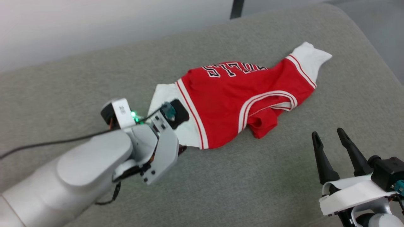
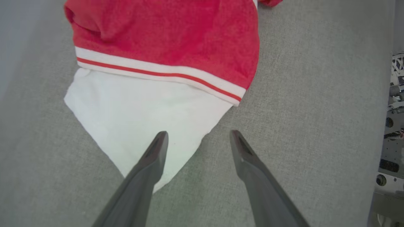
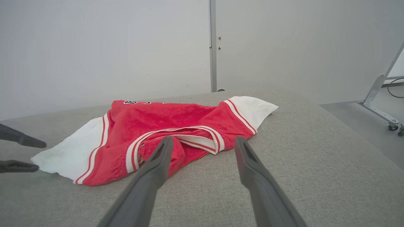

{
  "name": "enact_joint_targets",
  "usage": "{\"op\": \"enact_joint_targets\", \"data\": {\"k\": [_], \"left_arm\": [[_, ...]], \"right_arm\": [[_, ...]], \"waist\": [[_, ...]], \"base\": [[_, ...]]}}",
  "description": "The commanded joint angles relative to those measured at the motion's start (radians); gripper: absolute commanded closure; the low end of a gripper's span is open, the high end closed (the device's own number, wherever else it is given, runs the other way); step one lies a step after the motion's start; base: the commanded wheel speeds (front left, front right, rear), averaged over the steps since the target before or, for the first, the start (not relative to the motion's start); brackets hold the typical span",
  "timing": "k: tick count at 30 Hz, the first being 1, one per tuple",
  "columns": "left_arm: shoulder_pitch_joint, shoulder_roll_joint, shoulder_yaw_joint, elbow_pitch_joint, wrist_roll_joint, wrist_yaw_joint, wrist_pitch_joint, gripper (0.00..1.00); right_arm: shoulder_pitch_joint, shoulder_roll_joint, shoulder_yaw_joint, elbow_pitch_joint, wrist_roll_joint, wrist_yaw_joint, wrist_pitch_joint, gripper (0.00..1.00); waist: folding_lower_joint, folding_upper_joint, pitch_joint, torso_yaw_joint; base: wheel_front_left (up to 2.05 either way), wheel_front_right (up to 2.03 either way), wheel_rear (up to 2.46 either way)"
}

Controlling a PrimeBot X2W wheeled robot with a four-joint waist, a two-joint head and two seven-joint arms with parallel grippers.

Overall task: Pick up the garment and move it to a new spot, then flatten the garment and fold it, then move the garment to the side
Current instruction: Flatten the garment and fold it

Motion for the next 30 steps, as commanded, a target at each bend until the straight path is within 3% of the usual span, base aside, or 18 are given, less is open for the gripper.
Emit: {"op": "enact_joint_targets", "data": {"k": [1, 10, 20, 21, 22, 23, 24, 30], "left_arm": [[0.018, -0.002, -0.001, 0.002, 0.009, 0.003, 0.013, 0.0], [0.048, 0.015, 0.0, 0.041, 0.113, 0.003, 0.026, 0.0], [0.059, -0.011, -0.003, 0.112, 0.219, 0.003, -0.02, 0.0], [0.06, -0.014, -0.004, 0.119, 0.221, 0.003, -0.024, 0.17], [0.062, -0.018, -0.004, 0.126, 0.221, 0.003, -0.026, 0.62], [0.059, -0.02, -0.004, 0.134, 0.221, 0.003, -0.035, 0.87], [0.056, -0.021, -0.004, 0.142, 0.222, 0.003, -0.041, 1.0], [0.052, -0.025, -0.004, 0.193, 0.213, 0.003, -0.091, 1.0]], "right_arm": [[-0.013, 0.002, -0.001, 0.004, 0.004, -0.001, -0.009, 0.0], [-0.034, 0.014, 0.005, 0.024, 0.005, -0.001, -0.032, 0.0], [-0.052, 0.013, 0.024, 0.035, 0.012, -0.001, -0.038, 0.0], [-0.051, 0.013, 0.026, 0.037, 0.013, -0.001, -0.038, 0.0], [-0.053, 0.013, 0.027, 0.037, 0.014, -0.001, -0.038, 0.0], [-0.053, 0.012, 0.027, 0.037, 0.014, -0.001, -0.038, 0.0], [-0.054, 0.012, 0.028, 0.038, 0.014, -0.001, -0.037, 0.0], [-0.047, 0.007, 0.017, 0.034, 0.011, -0.001, -0.03, 0.0]], "waist": [[0.0, 0.0, 0.033, -0.032], [0.0, 0.0, 0.061, -0.051], [0.0, 0.0, 0.07, -0.058], [0.0, 0.0, 0.072, -0.06], [0.0, 0.0, 0.072, -0.061], [0.0, 0.0, 0.073, -0.061], [0.0, 0.0, 0.072, -0.061], [0.0, 0.0, 0.061, -0.05]], "base": [[0.0, 0.0, 0.0], [0.0, 0.0, 0.0], [0.0, 0.0, 0.0], [0.0, 0.0, 0.0], [0.0, 0.0, 0.0], [0.0, 0.0, 0.0], [0.0, 0.0, 0.0], [0.0, 0.0, 0.0]]}}
